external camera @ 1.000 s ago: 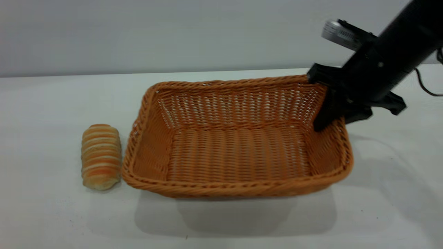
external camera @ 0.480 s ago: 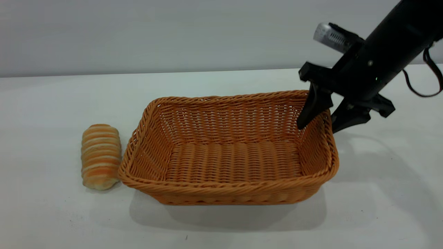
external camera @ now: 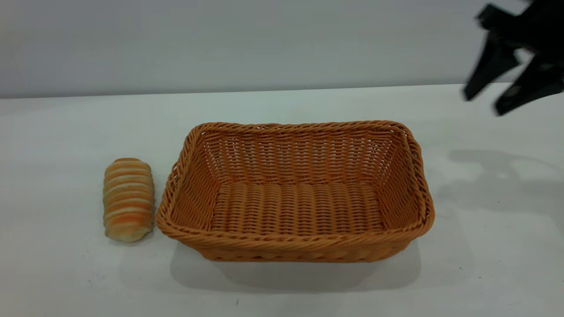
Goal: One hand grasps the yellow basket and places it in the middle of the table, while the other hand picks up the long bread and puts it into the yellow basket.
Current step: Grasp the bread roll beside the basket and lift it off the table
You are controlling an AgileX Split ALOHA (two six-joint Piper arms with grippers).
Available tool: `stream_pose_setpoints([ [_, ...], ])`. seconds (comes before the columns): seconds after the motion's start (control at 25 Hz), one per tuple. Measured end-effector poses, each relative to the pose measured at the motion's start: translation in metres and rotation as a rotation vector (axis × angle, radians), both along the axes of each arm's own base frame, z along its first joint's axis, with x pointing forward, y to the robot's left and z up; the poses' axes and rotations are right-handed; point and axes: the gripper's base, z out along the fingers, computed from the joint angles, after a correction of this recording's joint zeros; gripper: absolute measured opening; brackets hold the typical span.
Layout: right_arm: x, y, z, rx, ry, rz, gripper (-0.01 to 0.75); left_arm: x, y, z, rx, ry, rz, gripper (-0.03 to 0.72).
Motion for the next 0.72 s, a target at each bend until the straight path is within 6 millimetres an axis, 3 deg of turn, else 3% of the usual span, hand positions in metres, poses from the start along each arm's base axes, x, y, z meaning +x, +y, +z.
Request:
stream_pose_setpoints([
  [0.16,-0.017,-0.007,0.035,-0.181,-0.037,0.073,0.485,0.014,-0.005,-0.004,-0.044,0.058,-0.016,0.435],
  [0.4,-0.055,0.006,0.085,-0.431,-0.120,0.105,0.485,0.075,-0.014,-0.032,-0.085,0.229,-0.050,0.435],
  [0.56,-0.078,0.024,0.101,-0.480,-0.155,0.132,0.485,0.121,-0.018,-0.059,-0.097,0.359,-0.042,0.435],
  [0.72,-0.085,0.034,0.106,-0.483,-0.163,0.161,0.485,0.171,-0.024,-0.090,-0.107,0.483,-0.066,0.435],
])
